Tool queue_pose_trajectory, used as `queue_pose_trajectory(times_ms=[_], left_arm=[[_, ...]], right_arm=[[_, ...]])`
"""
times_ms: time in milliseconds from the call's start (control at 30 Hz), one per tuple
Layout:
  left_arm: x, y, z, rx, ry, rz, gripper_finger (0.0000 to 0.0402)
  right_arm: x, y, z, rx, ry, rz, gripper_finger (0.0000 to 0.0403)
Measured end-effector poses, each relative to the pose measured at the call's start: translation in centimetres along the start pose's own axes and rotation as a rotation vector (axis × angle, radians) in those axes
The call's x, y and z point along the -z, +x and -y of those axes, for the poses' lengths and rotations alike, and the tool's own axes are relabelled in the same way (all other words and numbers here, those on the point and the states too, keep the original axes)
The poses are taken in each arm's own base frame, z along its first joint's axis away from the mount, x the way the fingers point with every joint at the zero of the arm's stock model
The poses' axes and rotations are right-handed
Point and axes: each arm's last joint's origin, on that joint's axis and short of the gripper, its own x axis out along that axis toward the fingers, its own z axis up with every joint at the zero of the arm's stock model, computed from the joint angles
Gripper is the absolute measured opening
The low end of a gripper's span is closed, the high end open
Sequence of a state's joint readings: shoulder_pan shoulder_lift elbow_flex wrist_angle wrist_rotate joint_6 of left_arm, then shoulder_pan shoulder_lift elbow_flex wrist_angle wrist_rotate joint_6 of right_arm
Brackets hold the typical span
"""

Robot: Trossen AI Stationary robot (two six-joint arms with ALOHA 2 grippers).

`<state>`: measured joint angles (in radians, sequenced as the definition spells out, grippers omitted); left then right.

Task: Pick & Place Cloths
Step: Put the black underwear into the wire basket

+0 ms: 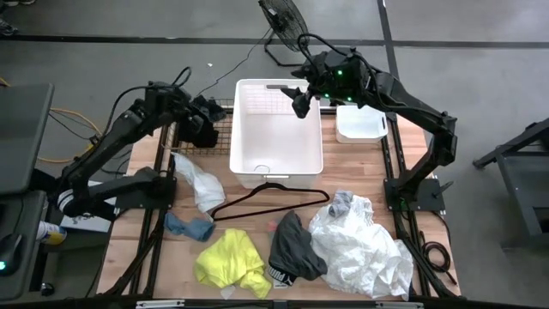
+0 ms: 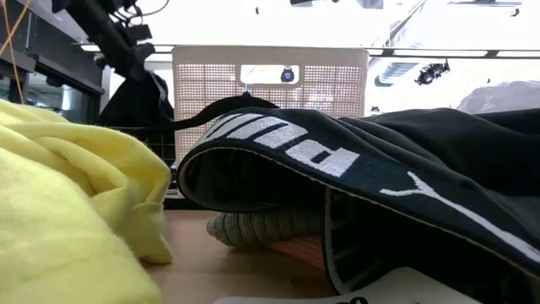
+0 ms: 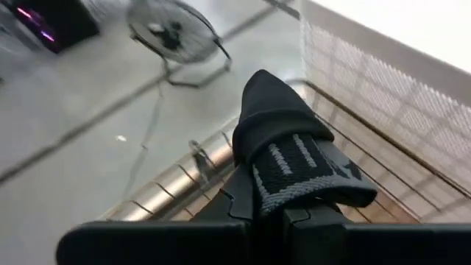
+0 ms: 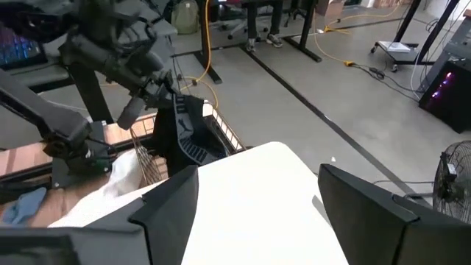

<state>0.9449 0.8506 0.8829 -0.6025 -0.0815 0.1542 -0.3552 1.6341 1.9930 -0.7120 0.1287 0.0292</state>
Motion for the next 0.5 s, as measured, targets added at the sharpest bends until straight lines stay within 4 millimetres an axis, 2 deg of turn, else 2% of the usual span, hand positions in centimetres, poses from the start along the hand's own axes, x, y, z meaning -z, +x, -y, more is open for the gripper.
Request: queue_pose_trajectory(times_ms=[300, 500], left_arm=[[1.3, 3.5, 0.2, 0.086, 0.023, -0.225, 0.0000], [1.8, 5.3, 0.5, 0.111, 0.026, -0.314, 0.0001]], right_arm=[[0.7, 0.0, 0.0, 0.004, -0.010, -0.071, 0.0271], [1.2, -0.1, 0.0, 0.005, -0.016, -0.119, 0.0271]])
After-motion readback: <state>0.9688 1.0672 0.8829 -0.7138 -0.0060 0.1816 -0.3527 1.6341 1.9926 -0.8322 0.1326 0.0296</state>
